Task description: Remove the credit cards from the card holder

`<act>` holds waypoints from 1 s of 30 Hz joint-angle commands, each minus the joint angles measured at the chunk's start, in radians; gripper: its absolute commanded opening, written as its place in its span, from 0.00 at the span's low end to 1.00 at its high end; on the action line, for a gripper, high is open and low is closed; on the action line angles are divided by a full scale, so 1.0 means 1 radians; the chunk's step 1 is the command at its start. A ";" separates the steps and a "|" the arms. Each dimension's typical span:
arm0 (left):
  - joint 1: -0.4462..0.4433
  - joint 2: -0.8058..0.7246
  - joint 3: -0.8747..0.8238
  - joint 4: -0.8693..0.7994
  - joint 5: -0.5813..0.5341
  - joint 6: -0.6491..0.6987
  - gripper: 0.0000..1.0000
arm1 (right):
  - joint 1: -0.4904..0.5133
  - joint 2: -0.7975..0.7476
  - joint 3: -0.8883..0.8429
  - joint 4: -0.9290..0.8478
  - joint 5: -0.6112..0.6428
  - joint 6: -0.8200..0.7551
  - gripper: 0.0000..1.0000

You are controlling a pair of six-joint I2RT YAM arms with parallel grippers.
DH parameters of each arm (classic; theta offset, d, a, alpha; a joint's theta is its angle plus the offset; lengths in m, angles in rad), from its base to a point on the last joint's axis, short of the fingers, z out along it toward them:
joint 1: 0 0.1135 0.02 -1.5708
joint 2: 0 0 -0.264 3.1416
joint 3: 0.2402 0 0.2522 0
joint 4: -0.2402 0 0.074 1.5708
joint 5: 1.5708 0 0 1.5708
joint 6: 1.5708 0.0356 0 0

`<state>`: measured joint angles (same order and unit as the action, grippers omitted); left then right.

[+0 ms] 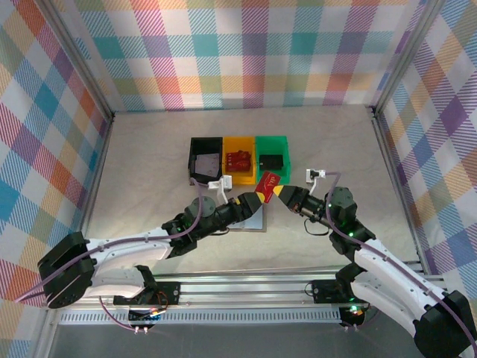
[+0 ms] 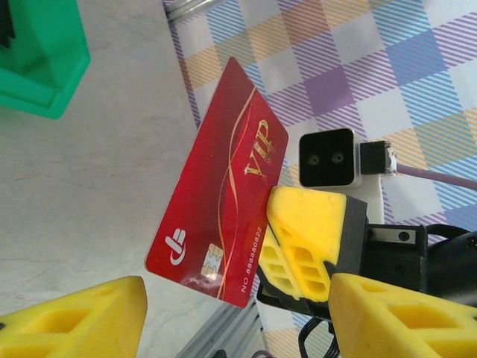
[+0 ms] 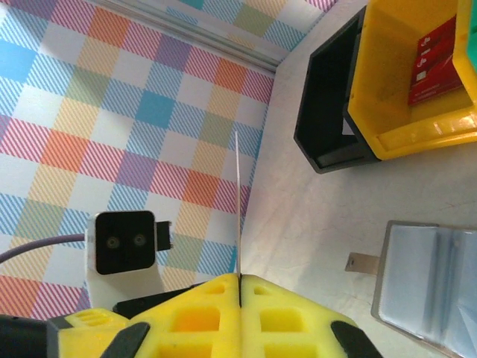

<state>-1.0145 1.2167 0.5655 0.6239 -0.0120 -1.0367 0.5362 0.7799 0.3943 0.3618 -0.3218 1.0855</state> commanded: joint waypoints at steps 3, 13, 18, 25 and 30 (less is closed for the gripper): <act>-0.019 0.056 0.001 0.157 0.002 -0.031 0.64 | 0.006 -0.014 -0.005 0.068 0.007 0.016 0.00; -0.022 0.066 0.008 0.218 -0.010 -0.032 0.53 | 0.019 -0.005 -0.008 0.072 0.014 0.011 0.00; -0.024 0.092 0.001 0.270 -0.006 -0.053 0.45 | 0.024 -0.008 -0.012 0.080 0.023 0.013 0.00; -0.024 0.087 -0.026 0.315 -0.028 -0.066 0.32 | 0.034 -0.004 -0.020 0.081 0.022 0.016 0.00; -0.024 0.055 -0.026 0.285 -0.045 -0.053 0.26 | 0.041 -0.005 -0.024 0.071 0.024 0.016 0.00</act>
<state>-1.0275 1.3109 0.5446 0.8600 -0.0326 -1.1042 0.5663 0.7788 0.3866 0.4114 -0.2947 1.0931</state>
